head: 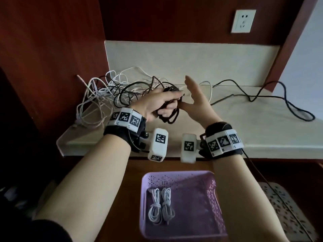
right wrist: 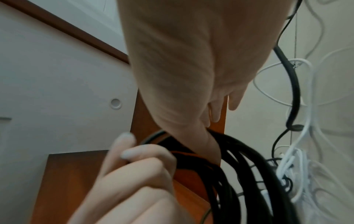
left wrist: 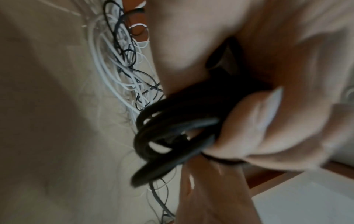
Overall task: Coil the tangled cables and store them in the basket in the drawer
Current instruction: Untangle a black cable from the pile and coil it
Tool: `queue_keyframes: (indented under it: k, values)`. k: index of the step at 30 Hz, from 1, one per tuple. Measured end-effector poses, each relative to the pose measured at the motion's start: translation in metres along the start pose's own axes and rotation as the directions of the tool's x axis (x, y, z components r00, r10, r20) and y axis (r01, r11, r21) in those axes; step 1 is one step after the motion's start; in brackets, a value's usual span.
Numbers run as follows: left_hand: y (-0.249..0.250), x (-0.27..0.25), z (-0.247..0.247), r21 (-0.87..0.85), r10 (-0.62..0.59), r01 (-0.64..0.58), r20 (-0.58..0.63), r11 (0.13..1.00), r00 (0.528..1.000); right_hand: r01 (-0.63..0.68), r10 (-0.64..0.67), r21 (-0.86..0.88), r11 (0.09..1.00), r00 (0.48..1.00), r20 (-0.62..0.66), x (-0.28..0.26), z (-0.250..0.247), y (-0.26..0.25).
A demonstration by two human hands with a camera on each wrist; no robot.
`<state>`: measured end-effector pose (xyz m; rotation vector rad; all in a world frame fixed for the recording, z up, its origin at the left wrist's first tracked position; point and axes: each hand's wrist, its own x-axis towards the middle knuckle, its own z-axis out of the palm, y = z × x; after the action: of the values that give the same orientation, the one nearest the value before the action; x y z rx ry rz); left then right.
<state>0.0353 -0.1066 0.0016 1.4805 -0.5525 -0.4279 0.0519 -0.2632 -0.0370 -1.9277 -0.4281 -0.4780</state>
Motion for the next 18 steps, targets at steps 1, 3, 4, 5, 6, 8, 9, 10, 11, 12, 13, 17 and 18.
queue_keyframes:
  k: [1, 3, 4, 5, 6, 8, 9, 10, 11, 12, 13, 17, 18]
  values:
    - [-0.002, -0.005, -0.002, -0.020, -0.006, 0.007, 0.047, 1.000, 0.999, 0.048, -0.048, -0.007, 0.999, 0.998, 0.039, -0.003, 0.002, 0.001]
    - [-0.003, -0.015, -0.002, 0.009, -0.006, 0.004, 0.137, 1.000, 0.991, 0.175, -0.171, -0.015, 0.984, 0.975, 0.141, -0.007, 0.002, -0.001]
    - [-0.001, -0.019, 0.000, 0.053, -0.001, -0.009, 0.182, 0.999, 0.983, 0.220, -0.214, -0.013, 0.976, 0.960, 0.180, -0.007, 0.000, -0.003]
    - [0.003, -0.024, 0.002, 0.102, 0.008, -0.031, 0.222, 0.994, 0.975, 0.237, -0.229, -0.017, 0.971, 0.951, 0.209, -0.006, -0.003, -0.006]
    - [0.008, -0.028, 0.003, 0.148, 0.017, -0.056, 0.252, 0.987, 0.968, 0.230, -0.218, -0.029, 0.973, 0.949, 0.229, -0.006, -0.007, -0.010]
    - [0.017, -0.035, 0.002, 0.232, 0.053, -0.124, 0.291, 0.965, 0.955, 0.184, -0.174, -0.028, 0.983, 0.962, 0.211, -0.007, -0.013, -0.019]
    - [0.020, -0.039, 0.000, 0.252, 0.089, -0.169, 0.300, 0.953, 0.950, 0.169, -0.167, 0.008, 0.986, 0.970, 0.176, -0.008, -0.016, -0.023]
    - [0.021, -0.041, -0.002, 0.233, 0.140, -0.213, 0.293, 0.949, 0.946, 0.166, -0.171, 0.048, 0.985, 0.977, 0.127, -0.010, -0.018, -0.027]
    - [0.022, -0.044, -0.004, 0.180, 0.188, -0.244, 0.278, 0.953, 0.942, 0.169, -0.175, 0.079, 0.982, 0.982, 0.075, -0.012, -0.020, -0.032]
    - [0.021, -0.046, -0.007, 0.115, 0.225, -0.261, 0.259, 0.959, 0.939, 0.170, -0.172, 0.077, 0.982, 0.985, 0.028, -0.013, -0.021, -0.035]
    - [0.019, -0.047, -0.010, 0.060, 0.238, -0.258, 0.236, 0.964, 0.942, 0.164, -0.164, 0.045, 0.986, 0.986, 0.003, -0.014, -0.022, -0.037]
    - [0.003, -0.053, -0.021, -0.070, 0.179, -0.175, 0.057, 0.982, 0.982, 0.083, -0.085, 0.023, 0.996, 0.991, 0.106, -0.021, -0.032, -0.041]
    - [-0.001, -0.053, -0.024, -0.072, 0.154, -0.154, 0.001, 0.985, 0.988, 0.068, -0.075, 0.061, 0.996, 0.990, 0.120, -0.022, -0.035, -0.041]
